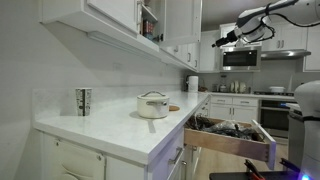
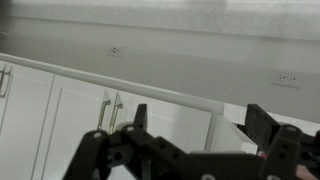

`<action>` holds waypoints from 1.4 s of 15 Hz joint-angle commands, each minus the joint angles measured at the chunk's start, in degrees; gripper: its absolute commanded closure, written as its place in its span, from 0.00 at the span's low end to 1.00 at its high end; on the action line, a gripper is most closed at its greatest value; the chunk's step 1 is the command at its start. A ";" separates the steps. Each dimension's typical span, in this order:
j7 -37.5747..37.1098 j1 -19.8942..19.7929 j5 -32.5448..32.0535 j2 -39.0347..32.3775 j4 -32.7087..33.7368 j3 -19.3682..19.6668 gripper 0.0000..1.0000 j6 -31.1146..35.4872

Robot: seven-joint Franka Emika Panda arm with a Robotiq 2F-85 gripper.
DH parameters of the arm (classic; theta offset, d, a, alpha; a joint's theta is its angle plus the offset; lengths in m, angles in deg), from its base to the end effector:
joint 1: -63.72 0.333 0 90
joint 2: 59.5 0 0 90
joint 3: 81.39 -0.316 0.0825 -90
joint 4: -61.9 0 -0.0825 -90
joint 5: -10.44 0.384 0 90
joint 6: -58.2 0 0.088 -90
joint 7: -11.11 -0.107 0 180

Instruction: Close the cabinet door

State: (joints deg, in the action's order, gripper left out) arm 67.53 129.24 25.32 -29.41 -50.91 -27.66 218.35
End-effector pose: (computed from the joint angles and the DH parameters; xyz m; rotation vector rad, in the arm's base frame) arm 0.5277 -0.0374 0.7104 -2.2468 -0.9415 -1.7280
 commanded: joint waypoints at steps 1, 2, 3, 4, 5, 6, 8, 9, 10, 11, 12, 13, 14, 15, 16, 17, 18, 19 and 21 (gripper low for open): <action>0.37 0.57 0.71 -0.92 0.75 0.32 0.00 -0.21; 0.45 0.93 0.80 -1.48 1.04 0.47 0.00 -0.15; 0.48 0.96 0.87 -1.96 1.29 0.44 0.00 -0.16; 0.49 0.95 0.89 -2.21 1.44 0.44 0.00 -0.16; 0.49 0.95 0.90 -2.26 1.50 0.48 0.00 -0.16; 0.48 0.95 0.89 -2.23 1.55 0.54 0.00 -0.16; 0.24 1.00 0.91 -2.83 1.58 0.65 0.00 0.52; 1.00 1.77 0.95 -3.11 1.45 1.03 0.00 1.87; 1.45 2.56 1.03 -3.42 1.56 1.35 0.00 2.79; 1.79 3.24 0.99 -3.53 1.73 1.50 0.00 3.64; 2.07 4.27 1.16 -3.47 2.12 1.71 0.00 5.00; 2.04 5.07 1.20 -3.36 2.57 1.89 0.00 5.61; 1.68 6.09 1.38 -3.08 3.00 2.05 0.00 7.24; 0.93 7.21 1.56 -2.63 3.59 2.32 0.00 8.61; -0.16 8.25 1.70 -2.27 4.34 2.70 0.00 9.76; -0.99 9.32 1.51 -1.82 4.91 3.18 0.00 10.94; -1.71 10.43 1.05 -1.21 5.30 3.69 0.00 12.08; -1.73 11.64 0.20 -0.41 5.74 4.28 0.00 12.64; -0.37 14.78 -1.53 2.27 6.24 5.59 0.00 12.08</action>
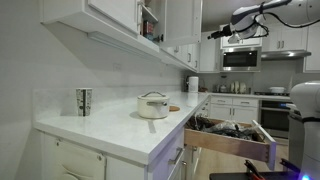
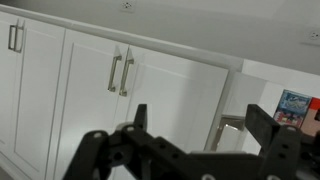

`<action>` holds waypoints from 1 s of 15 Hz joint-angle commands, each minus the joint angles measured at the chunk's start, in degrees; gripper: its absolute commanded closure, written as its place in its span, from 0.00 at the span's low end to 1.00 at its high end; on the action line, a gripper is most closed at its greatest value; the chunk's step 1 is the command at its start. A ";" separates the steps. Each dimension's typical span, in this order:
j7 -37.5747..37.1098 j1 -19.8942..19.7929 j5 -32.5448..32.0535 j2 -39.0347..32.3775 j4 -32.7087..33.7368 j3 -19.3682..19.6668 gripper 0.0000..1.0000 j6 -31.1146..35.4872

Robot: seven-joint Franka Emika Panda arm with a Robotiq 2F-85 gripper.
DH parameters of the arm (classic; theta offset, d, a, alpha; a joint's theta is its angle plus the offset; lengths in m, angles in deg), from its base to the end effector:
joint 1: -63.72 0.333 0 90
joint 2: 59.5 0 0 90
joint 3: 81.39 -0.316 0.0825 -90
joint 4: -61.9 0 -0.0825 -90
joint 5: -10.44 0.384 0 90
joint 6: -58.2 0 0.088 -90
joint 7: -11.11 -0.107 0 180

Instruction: Close the cabinet door

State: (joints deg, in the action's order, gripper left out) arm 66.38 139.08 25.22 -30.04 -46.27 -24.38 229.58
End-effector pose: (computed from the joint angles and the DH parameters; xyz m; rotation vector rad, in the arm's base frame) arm 0.5344 -0.0095 0.7518 -2.1016 -0.8427 -1.9691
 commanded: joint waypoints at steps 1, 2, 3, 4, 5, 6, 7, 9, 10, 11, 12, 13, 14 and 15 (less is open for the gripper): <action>1.28 6.85 -2.14 4.46 2.19 3.10 0.00 -0.81; 1.72 9.14 -2.99 5.62 2.98 4.19 0.00 -1.47; 2.25 11.46 -3.93 7.12 3.55 5.23 0.00 -2.19; 2.62 14.13 -4.91 8.28 4.61 6.62 0.00 -2.77; 2.93 16.69 -6.04 9.59 5.61 7.93 0.00 -3.31; 3.20 19.76 -7.28 10.72 6.94 9.51 0.00 -3.80; 3.17 23.81 -8.29 11.18 9.13 11.87 0.00 -4.54; 3.16 29.52 -10.91 13.42 12.35 14.88 0.00 -6.17; 3.17 31.96 -12.35 14.42 14.03 16.10 0.00 -7.28; 2.99 34.06 -13.68 15.22 15.73 17.12 0.00 -8.35; 2.85 35.99 -14.97 16.02 17.36 18.00 0.00 -9.50; 2.84 37.58 -16.04 16.76 18.92 18.69 0.00 -10.53; 2.74 38.90 -17.00 17.44 20.46 19.21 0.00 -11.65; 2.73 40.12 -17.82 18.13 21.97 19.62 0.00 -12.81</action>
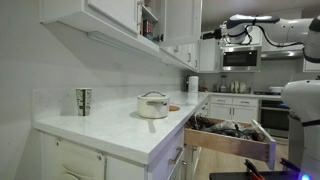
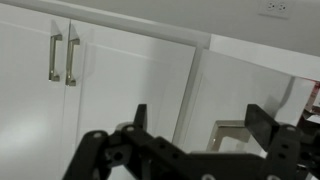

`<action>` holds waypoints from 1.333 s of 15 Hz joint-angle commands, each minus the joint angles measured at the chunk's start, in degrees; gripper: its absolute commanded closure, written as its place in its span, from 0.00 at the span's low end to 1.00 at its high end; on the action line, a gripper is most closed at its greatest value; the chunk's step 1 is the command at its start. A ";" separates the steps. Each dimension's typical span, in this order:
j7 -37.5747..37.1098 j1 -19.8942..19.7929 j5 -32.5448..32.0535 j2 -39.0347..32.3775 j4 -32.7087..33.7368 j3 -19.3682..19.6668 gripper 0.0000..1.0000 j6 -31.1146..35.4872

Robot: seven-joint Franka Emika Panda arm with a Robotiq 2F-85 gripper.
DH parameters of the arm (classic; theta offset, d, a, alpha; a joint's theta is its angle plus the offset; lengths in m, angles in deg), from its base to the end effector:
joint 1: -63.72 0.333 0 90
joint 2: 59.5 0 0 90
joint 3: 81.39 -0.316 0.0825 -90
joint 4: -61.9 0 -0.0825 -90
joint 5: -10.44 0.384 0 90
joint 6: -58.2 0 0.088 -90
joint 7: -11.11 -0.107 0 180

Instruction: Close the cabinet door

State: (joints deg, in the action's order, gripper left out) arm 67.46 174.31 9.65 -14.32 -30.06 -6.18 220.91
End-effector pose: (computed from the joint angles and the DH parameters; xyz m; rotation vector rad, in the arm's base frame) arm 0.6121 0.0174 0.7473 -1.8026 -0.9990 -1.8642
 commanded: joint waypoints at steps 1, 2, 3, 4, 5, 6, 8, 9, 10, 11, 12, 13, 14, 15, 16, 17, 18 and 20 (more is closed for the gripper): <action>1.46 6.06 -2.94 2.86 7.33 1.84 0.00 -5.47; 1.28 7.04 -3.54 3.14 8.75 2.25 0.00 -6.53; 1.42 7.85 -4.15 3.73 9.89 2.41 0.00 -7.60; 1.28 8.55 -4.65 4.03 11.09 2.53 0.00 -8.84; 1.14 9.21 -5.09 4.31 12.19 2.64 0.00 -9.81; 1.11 9.75 -5.39 4.59 13.03 2.73 0.25 -10.68; 0.65 10.55 -6.05 4.65 14.57 3.10 0.32 -12.45; 0.11 10.73 -6.06 4.73 15.16 3.26 0.41 -13.97; -0.51 11.00 -5.95 4.70 15.68 3.49 0.49 -15.02; -1.48 11.06 -5.73 4.37 16.07 3.75 0.58 -16.28; -1.61 11.20 -5.66 4.62 16.29 3.51 0.65 -17.10; -1.76 11.30 -5.57 4.74 16.64 3.38 0.73 -18.11; -2.01 11.52 -5.50 4.72 16.98 3.42 0.80 -18.98; -2.38 11.78 -5.39 4.70 17.32 3.46 0.88 -19.58; -2.69 12.05 -5.23 4.86 17.65 3.33 0.95 -20.30; -3.57 12.27 -5.24 4.62 17.95 3.49 1.00 -20.55; -4.67 12.29 -5.33 4.15 18.04 3.76 1.00 -20.66; -7.41 12.14 -5.64 3.00 18.01 4.50 1.00 -20.84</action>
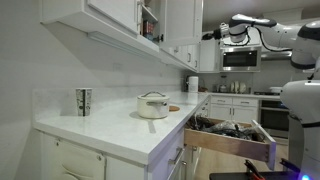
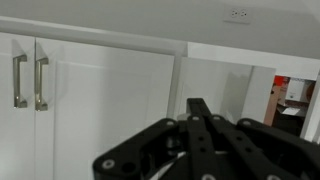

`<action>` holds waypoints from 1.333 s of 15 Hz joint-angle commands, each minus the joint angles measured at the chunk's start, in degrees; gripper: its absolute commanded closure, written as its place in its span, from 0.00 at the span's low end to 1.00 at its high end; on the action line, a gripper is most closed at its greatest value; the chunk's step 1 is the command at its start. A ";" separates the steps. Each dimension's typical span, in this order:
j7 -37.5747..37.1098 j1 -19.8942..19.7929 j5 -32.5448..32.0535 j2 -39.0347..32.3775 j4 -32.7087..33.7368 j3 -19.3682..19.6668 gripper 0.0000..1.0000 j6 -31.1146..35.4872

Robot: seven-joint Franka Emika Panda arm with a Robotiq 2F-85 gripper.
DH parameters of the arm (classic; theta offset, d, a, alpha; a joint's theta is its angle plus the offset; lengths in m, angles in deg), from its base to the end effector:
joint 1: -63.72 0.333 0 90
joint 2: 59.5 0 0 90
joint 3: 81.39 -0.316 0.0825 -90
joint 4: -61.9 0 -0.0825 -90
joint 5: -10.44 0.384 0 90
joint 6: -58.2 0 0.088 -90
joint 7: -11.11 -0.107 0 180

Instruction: Close the cabinet door

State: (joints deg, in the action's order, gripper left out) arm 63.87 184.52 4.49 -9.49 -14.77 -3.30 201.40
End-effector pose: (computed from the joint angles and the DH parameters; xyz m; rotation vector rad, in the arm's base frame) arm 0.6454 0.0069 0.7597 -1.7698 -1.0770 -1.6370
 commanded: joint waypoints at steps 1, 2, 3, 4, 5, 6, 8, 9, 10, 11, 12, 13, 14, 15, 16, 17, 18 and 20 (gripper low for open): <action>-5.00 1.91 -0.76 -2.26 2.59 1.97 1.00 -0.94; -6.00 1.87 -0.97 -2.56 2.49 2.21 1.00 -0.98; -7.18 1.85 -1.13 -2.92 2.46 2.44 1.00 -0.88; -8.37 1.89 -1.27 -3.27 2.38 2.72 1.00 -0.73; -9.79 1.93 -1.35 -3.68 2.44 2.99 1.00 -1.07; -11.59 1.81 -1.67 -4.59 2.36 3.62 1.00 -1.28; -13.54 1.45 -2.52 -5.82 1.86 4.32 1.00 -1.26; -14.69 1.32 -3.11 -6.56 1.85 4.82 1.00 -1.23; -15.48 1.14 -3.68 -6.96 1.81 4.96 1.00 -1.28; -16.22 0.99 -4.15 -7.31 1.77 5.03 1.00 -1.51; -16.73 0.87 -4.48 -7.66 1.80 5.02 1.00 -1.86; -17.03 0.78 -4.36 -7.23 1.81 4.43 1.00 -2.39; -15.42 0.95 -4.14 -5.60 1.76 2.86 1.00 -2.24; -12.94 1.13 -3.35 -3.22 2.17 0.76 1.00 -4.07; -11.62 1.18 -2.56 -1.54 2.54 -0.77 1.00 -5.70; -10.58 1.41 -1.84 0.06 3.05 -1.93 1.00 -6.86; -10.03 1.62 -1.32 1.42 3.33 -2.88 1.00 -8.01; -9.29 2.14 0.26 4.02 4.08 -4.29 1.00 -10.71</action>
State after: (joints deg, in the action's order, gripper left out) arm 51.88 184.74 2.59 -9.92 -13.34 -4.83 194.29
